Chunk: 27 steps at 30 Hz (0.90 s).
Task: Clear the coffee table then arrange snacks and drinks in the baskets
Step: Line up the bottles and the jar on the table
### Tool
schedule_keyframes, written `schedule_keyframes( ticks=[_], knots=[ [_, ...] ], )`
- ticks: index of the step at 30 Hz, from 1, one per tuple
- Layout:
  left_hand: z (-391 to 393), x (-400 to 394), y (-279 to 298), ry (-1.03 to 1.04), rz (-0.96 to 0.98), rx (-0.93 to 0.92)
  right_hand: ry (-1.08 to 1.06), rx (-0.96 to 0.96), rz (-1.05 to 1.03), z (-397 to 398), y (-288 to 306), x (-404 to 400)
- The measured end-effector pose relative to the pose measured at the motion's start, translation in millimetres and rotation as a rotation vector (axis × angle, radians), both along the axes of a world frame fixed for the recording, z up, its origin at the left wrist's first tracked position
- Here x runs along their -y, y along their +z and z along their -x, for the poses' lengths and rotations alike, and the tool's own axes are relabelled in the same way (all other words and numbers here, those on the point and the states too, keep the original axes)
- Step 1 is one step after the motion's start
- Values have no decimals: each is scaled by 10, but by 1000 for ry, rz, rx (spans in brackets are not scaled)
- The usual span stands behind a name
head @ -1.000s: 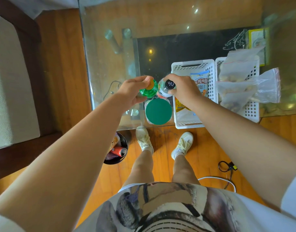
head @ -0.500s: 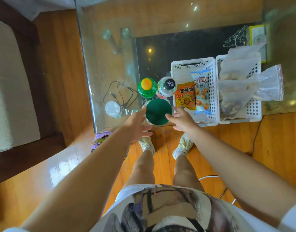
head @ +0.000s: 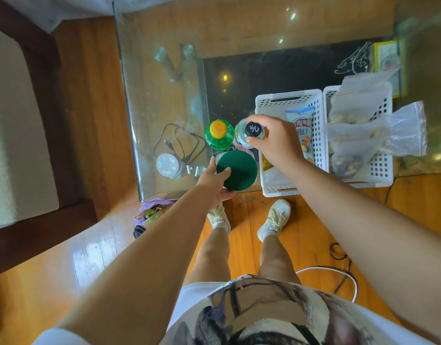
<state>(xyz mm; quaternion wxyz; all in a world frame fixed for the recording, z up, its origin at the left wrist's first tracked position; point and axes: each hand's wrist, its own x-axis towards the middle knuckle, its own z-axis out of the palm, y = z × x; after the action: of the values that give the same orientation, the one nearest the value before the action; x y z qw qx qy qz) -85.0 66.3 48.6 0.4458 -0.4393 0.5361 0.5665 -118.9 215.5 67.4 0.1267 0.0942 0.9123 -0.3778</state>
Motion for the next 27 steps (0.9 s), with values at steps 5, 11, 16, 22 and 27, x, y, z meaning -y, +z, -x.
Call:
schedule_keyframes(
  ticks=[5,11,16,22,27],
  knots=[
    [74,14,-43,-51,24,5,36,15,27,49,-8,-31],
    [92,-12,-82,-66,34,9,87,86,58,103,48,-89],
    [92,-22,-99,-59,30,-4,110,137,53,142,62,-105],
    [110,0,-119,-85,50,-6,107,132,30,132,76,-104],
    [99,-10,-114,-80,43,-15,119,135,32,131,38,-116]
  ],
)
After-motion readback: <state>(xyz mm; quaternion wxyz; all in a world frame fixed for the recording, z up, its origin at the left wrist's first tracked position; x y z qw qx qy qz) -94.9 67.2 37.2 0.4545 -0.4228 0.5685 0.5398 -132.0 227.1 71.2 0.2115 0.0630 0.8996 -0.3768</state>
